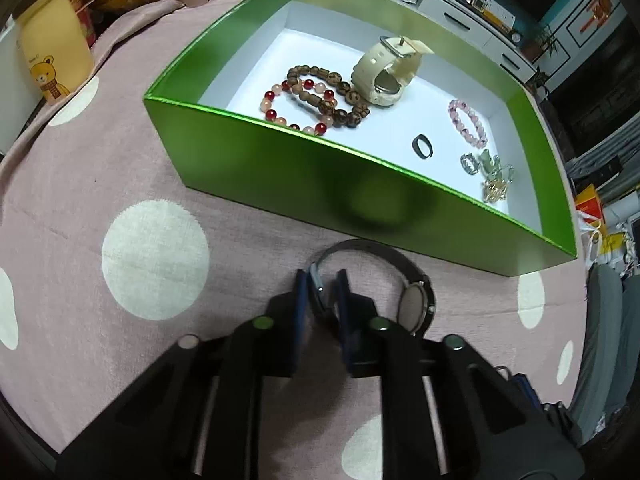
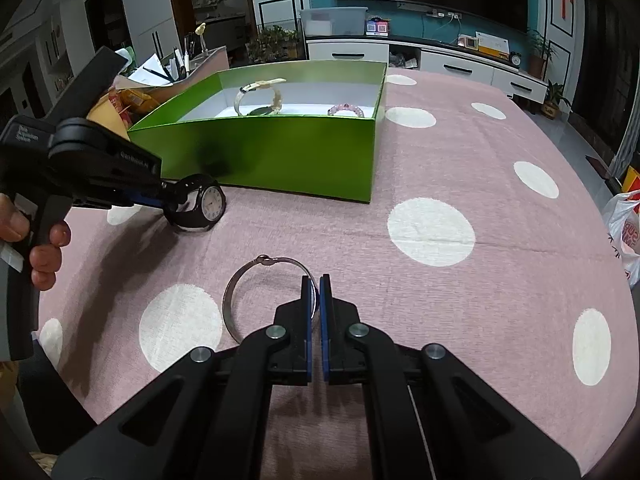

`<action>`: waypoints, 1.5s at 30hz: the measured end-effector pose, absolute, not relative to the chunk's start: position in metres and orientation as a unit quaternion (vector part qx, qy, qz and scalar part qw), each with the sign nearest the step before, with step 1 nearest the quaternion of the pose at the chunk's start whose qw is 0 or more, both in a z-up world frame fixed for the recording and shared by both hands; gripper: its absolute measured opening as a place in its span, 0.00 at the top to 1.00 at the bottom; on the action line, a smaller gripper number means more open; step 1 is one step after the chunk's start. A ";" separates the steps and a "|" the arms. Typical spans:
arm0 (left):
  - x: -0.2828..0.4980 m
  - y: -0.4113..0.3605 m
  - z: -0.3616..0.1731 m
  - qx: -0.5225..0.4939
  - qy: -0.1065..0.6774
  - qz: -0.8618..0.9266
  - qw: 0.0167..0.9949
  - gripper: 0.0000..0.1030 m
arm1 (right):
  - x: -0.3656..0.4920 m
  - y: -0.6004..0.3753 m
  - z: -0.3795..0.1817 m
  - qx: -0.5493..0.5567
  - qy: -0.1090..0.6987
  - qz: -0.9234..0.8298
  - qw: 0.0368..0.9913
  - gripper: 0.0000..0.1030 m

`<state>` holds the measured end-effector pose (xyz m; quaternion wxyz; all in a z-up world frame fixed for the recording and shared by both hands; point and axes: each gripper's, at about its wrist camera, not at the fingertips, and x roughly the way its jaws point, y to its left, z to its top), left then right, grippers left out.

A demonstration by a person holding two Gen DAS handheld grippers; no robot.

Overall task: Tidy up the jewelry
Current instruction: 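Close right tool on the silver hoop bangle while left tool grips the black watch strap, then carry the black watch and silver bangle over the green box with both tools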

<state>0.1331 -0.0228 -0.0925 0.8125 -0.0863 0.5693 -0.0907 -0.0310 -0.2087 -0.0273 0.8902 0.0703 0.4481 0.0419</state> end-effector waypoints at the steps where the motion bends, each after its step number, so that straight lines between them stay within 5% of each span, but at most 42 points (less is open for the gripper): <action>1: 0.133 -0.023 -0.093 -0.084 0.567 -0.091 0.814 0.89 | -0.032 -0.210 -0.026 0.071 0.447 0.041 0.891 0.97; 45: 0.099 -0.003 0.024 0.007 0.409 -0.117 0.905 0.95 | 0.012 -0.239 0.068 0.067 0.314 0.011 0.947 0.97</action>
